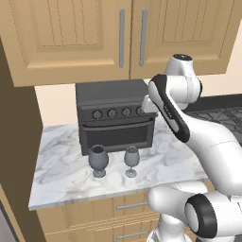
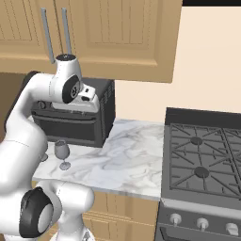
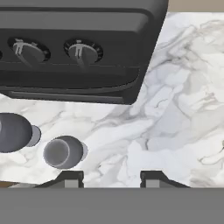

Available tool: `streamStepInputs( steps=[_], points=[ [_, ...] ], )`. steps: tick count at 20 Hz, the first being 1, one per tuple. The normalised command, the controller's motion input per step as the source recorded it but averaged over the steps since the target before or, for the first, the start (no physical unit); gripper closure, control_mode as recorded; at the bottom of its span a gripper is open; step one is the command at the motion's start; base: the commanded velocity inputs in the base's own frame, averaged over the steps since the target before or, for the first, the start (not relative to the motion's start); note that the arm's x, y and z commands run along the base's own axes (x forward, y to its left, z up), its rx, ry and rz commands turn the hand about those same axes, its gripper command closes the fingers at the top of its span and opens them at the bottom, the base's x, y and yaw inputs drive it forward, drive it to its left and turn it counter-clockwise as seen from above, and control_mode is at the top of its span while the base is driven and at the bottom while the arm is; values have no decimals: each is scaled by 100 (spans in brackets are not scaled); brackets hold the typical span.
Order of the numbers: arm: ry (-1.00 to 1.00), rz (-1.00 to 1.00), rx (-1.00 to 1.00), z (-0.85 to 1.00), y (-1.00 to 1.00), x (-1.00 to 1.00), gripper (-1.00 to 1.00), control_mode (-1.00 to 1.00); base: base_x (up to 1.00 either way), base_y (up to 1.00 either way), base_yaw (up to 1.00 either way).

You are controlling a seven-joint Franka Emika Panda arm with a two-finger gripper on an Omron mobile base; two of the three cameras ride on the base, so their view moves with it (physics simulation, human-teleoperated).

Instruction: Retrieve the wine glasses from the counter and place one next to each plate.

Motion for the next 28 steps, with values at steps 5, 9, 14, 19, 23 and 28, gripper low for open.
streamStepInputs(
  steps=[5,9,14,19,23,28],
  points=[
    [0,0,3,-10,0,-24,-100,-100,0,0,0],
    [0,-6,14,-7,0,-70,-100,-100,0,0,0],
    [-2,-8,11,0,0,-69,-100,-100,0,0,0],
    [-4,-5,7,-1,5,-95,-100,-100,0,0,0],
    [-1,-4,5,0,9,-62,-100,-100,0,0,0],
    [11,-15,6,-1,2,-7,-100,-100,0,0,0]
  ],
)
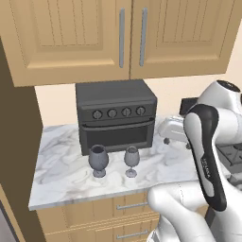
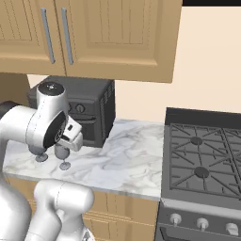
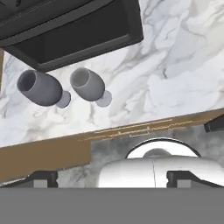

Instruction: Retrieve the wine glasses from the counter and place one next to each plate.

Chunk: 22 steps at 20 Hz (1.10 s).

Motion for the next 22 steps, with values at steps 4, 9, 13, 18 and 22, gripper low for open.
streamStepInputs(
  steps=[4,9,13,18,22],
  points=[
    [9,-20,16,-1,-6,11,-100,-100,0,0,0],
    [4,-12,21,-5,-11,13,-100,-100,0,0,0],
    [0,-10,21,-14,-9,9,-100,-100,0,0,0],
    [0,-11,17,-27,-2,17,-100,-100,0,0,0],
    [0,-7,17,-37,-3,38,-100,-100,0,0,0]
  ],
)
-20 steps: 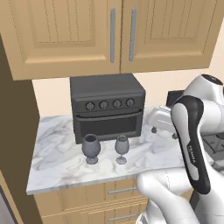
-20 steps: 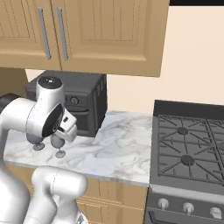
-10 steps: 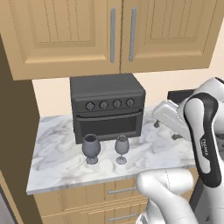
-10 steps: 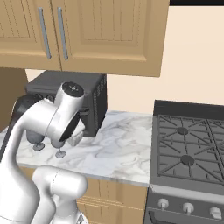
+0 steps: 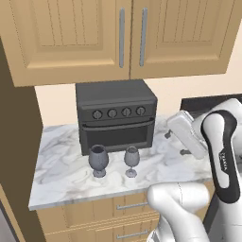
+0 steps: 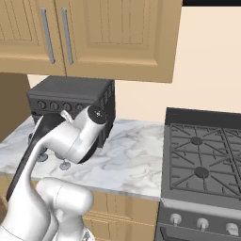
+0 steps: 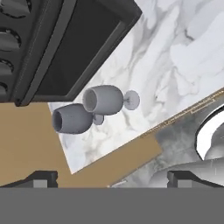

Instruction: Retrieve the wine glasses from the counter and place one next to each plate.

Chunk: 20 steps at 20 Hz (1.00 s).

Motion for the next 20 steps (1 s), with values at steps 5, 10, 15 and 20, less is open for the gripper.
streamStepInputs(
  steps=[5,10,15,20],
  points=[
    [7,0,19,-33,-9,45,-100,-100,0,0,0],
    [24,0,22,-27,-9,45,-100,-100,0,0,0],
    [30,3,20,-15,-10,25,-100,-100,0,0,0],
    [36,1,17,-18,-2,26,-100,-100,0,0,0]
  ],
)
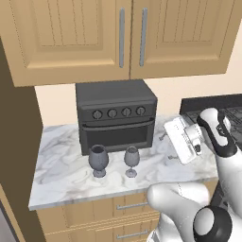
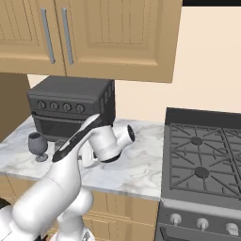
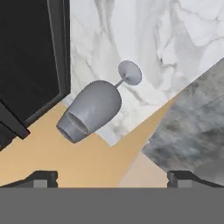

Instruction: Retrieve the wine glasses from the counter and place one next to each plate.

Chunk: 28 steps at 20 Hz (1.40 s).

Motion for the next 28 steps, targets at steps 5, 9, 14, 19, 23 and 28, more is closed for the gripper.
streamStepInputs(
  steps=[5,9,14,19,23,28],
  points=[
    [38,0,10,-26,0,26,-100,-100,0,0,0],
    [23,0,12,-34,1,13,-100,-100,0,0,0],
    [0,1,16,-19,1,0,-100,-100,0,0,0],
    [0,2,11,-18,5,6,-100,-100,0,0,0],
    [1,0,0,-21,16,13,-100,-100,0,0,0],
    [11,2,3,-26,8,15,-100,-100,0,0,0]
  ],
)
